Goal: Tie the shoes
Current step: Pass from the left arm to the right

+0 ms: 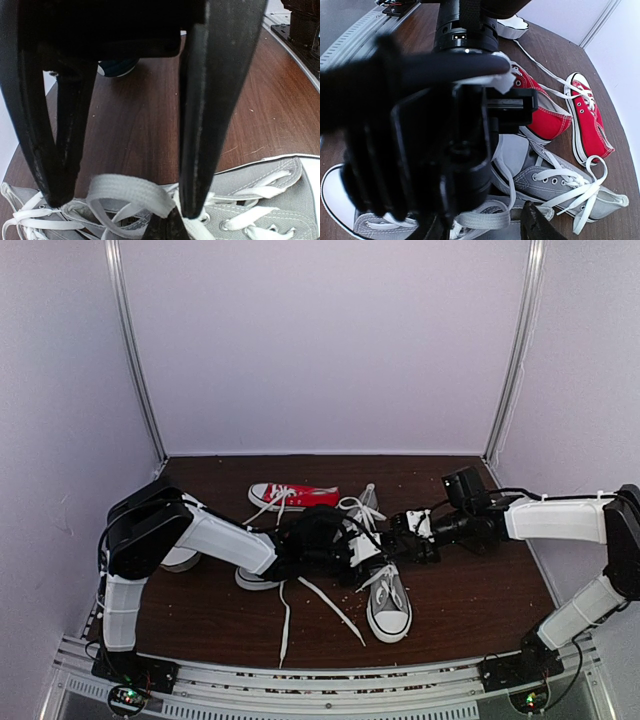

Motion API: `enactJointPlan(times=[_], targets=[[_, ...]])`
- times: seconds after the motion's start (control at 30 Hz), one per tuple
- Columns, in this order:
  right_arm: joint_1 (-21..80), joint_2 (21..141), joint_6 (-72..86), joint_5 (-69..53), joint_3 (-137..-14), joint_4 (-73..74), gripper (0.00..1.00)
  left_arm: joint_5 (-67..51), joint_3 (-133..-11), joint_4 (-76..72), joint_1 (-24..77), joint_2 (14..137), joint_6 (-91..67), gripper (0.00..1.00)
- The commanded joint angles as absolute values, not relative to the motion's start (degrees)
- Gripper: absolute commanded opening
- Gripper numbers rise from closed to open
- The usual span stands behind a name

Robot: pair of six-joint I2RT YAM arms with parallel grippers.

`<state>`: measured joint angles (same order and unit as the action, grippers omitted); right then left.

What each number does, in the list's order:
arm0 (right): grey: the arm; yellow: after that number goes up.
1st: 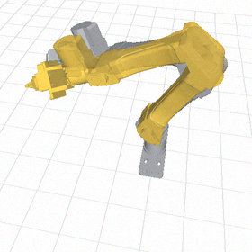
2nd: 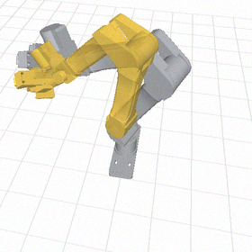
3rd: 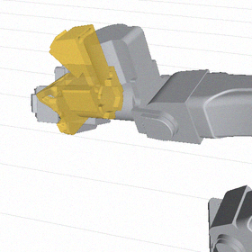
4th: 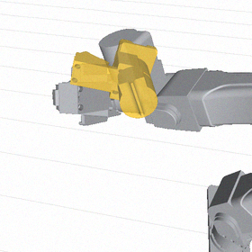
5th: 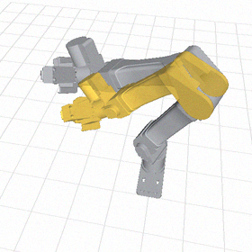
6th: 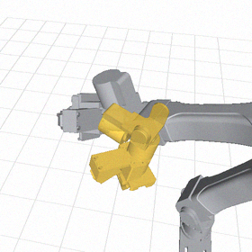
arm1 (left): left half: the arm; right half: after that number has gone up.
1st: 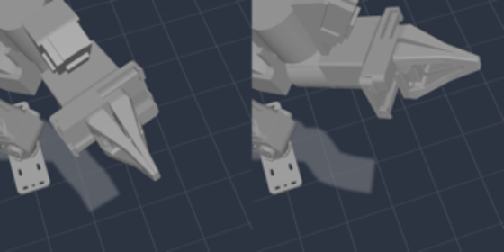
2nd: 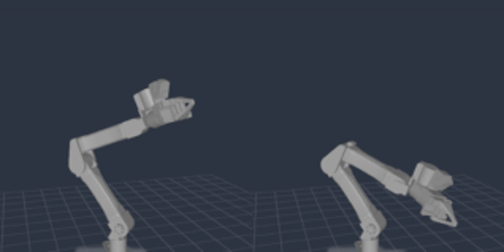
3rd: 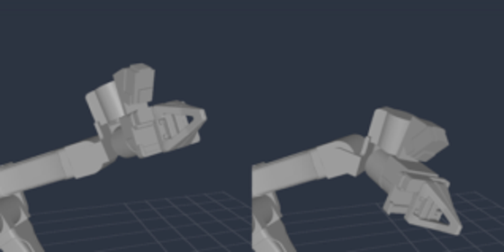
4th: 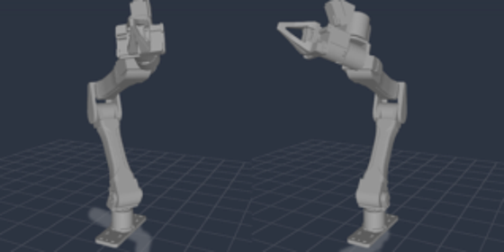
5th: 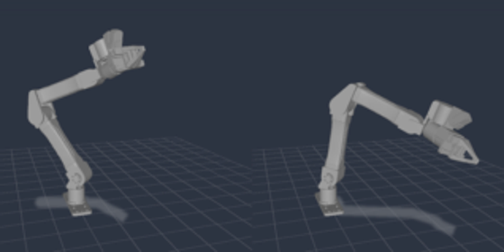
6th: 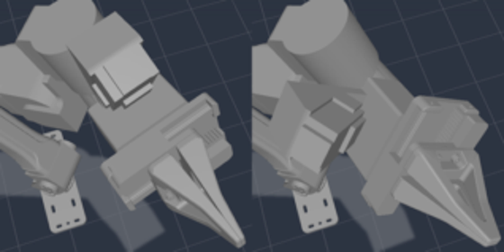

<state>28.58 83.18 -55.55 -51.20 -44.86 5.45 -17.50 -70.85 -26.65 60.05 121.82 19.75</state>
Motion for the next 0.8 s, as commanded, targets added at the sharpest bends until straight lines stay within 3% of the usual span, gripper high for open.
enactJointPlan(times=[0.0,0.17,0.33,0.6,0.77], targets=[[28.94,84.16,-55.38,-49.72,-46.33,4.60,0.49,-17.14,-70.58,-27.60,60.21,119.73,20.39,0.00],[29.47,85.79,-56.85,-48.94,-48.24,7.14,0.43,-16.98,-70.51,-27.60,60.21,119.59,20.56,0.00],[29.71,85.63,-58.16,-49.11,-48.29,8.34,0.01,-16.94,-70.25,-27.68,60.21,119.38,20.65,0.00],[29.71,83.66,-58.46,-49.39,-47.15,8.09,0.00,-16.49,-69.38,-27.68,60.21,117.88,21.27,0.00],[29.71,82.91,-58.42,-49.16,-47.17,8.22,0.00,-16.11,-65.84,-26.31,60.25,112.62,21.83,0.42]])
